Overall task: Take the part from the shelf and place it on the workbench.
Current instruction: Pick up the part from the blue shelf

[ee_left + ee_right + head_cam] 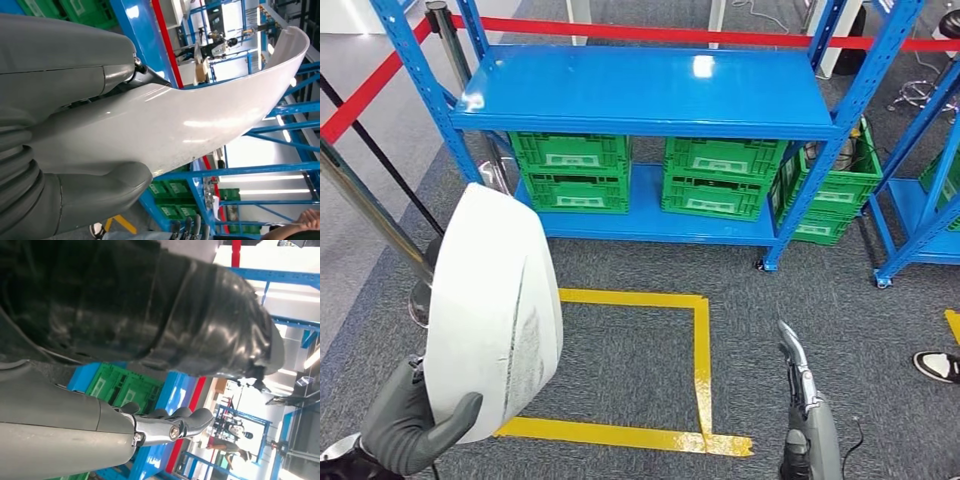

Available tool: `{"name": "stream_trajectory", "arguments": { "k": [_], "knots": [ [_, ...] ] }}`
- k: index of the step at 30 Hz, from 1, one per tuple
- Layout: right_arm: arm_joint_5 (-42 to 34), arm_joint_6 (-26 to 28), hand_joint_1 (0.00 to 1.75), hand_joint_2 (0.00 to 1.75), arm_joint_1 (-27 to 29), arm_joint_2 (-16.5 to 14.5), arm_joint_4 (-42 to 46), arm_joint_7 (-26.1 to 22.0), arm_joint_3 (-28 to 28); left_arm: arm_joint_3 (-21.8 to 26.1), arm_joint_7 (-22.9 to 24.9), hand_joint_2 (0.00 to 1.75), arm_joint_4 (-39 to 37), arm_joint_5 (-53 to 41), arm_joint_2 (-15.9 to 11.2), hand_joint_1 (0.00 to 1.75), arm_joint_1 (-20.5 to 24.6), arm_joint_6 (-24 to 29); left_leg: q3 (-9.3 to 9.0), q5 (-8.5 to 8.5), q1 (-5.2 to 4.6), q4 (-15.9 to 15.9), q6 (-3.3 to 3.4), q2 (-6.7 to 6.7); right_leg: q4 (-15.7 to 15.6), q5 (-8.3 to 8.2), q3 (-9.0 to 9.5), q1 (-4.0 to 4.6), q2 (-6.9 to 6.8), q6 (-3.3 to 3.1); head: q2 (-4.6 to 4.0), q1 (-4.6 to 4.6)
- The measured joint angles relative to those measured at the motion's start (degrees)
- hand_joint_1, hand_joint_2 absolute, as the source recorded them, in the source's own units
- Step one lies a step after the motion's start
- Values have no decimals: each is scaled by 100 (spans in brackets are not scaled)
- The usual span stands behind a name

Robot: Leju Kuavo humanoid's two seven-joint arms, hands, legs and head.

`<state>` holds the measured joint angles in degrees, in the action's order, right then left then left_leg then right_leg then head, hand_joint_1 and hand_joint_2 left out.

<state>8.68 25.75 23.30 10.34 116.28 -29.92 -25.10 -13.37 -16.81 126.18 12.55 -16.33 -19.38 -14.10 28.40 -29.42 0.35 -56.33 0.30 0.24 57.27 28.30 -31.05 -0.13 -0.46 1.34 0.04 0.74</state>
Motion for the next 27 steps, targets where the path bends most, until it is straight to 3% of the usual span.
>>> {"name": "stream_trajectory", "arguments": {
  "k": [2,5,6,7,9,10,11,13,15,17,18,20,21,22,23,24,26,27],
  "knots": [
    [1,2,0,0,2,0,3,-1,0,-1,0,175,1,0,2,175,3,0,39,66,20,39,99,17,232,191,-132,-7,15,52,0,-13],
    [10,5,0,0,6,-1,6,-1,-7,-1,1,175,2,-2,3,175,1,1,160,153,14,36,166,8,1325,778,-614,-24,27,105,0,-31],
    [23,8,0,0,10,-1,6,-1,-8,-1,1,175,2,-4,3,175,0,2,199,178,8,28,163,-11,1583,856,-707,-27,27,112,0,-30],
    [40,13,0,0,13,0,6,-1,-7,-1,1,175,2,-7,3,175,-1,6,232,202,4,18,153,-41,1611,816,-683,-28,31,108,0,-31],
    [74,24,0,0,20,0,6,-5,-6,-1,0,175,2,-14,4,175,-1,16,279,238,2,-8,126,-118,1014,484,-296,-29,93,71,0,-32],
    [86,27,0,0,22,-1,6,-8,-7,-1,-1,175,2,-18,5,175,-1,21,298,253,-3,-23,109,-161,579,344,-45,-32,211,43,0,-31],
    [97,29,0,0,28,-1,8,-11,-7,-1,-1,175,2,-23,5,175,3,24,321,266,-10,-44,90,-207,224,261,147,-40,319,22,0,-27],
    [110,35,0,0,47,-1,11,-11,-7,-3,-3,175,4,-30,7,175,3,31,372,310,-14,-64,25,-307,-75,251,297,-40,442,-9,0,-23],
    [118,43,0,0,63,1,13,-8,-3,-5,-4,175,7,-37,7,175,-8,38,419,364,-1,-58,-57,-409,-97,210,311,-40,329,-59,0,-26],
    [125,48,0,0,61,2,15,-7,0,-8,-4,175,10,-50,4,175,-18,44,514,249,-5,-196,-123,-344,-127,145,308,-62,199,-128,0,-5],
    [130,50,0,0,65,2,16,-7,1,-10,-4,175,12,-57,3,175,-19,46,626,71,-4,-448,-152,-257,-136,121,286,-71,125,-153,0,13],
    [145,50,0,0,81,2,19,-7,2,-16,-5,175,13,-68,6,175,-21,49,945,-380,8,-1251,-205,-118,-122,105,240,-60,-19,-174,0,40],
    [154,49,0,0,86,2,19,-5,3,-19,-5,175,13,-75,7,175,-24,52,1070,-532,15,-1614,-221,-91,-110,102,216,-53,-100,-177,0,41],
    [161,49,0,0,86,2,19,-3,3,-22,-7,175,13,-82,7,175,-28,57,1090,-554,18,-1756,-226,-80,-99,102,200,-47,-175,-178,0,41],
    [166,48,0,0,84,2,19,-1,4,-24,-9,175,13,-95,7,175,-31,62,991,-460,19,-1646,-222,-64,-89,103,194,-45,-245,-177,0,41],
    [169,46,0,0,82,2,19,2,4,-25,-12,175,13,-107,7,175,-34,69,786,-282,17,-1310,-209,-25,-84,106,199,-42,-311,-172,0,42],
    [174,37,0,0,76,2,19,3,6,-26,-19,175,16,-128,8,175,-35,86,317,32,-15,-457,-141,219,-73,119,216,-20,-425,-150,0,41],
    [179,26,0,0,73,2,19,5,6,-26,-23,175,20,-140,8,175,-39,95,182,112,-39,-178,-93,317,-66,123,218,-6,-473,-128,0,38]
  ]
}}
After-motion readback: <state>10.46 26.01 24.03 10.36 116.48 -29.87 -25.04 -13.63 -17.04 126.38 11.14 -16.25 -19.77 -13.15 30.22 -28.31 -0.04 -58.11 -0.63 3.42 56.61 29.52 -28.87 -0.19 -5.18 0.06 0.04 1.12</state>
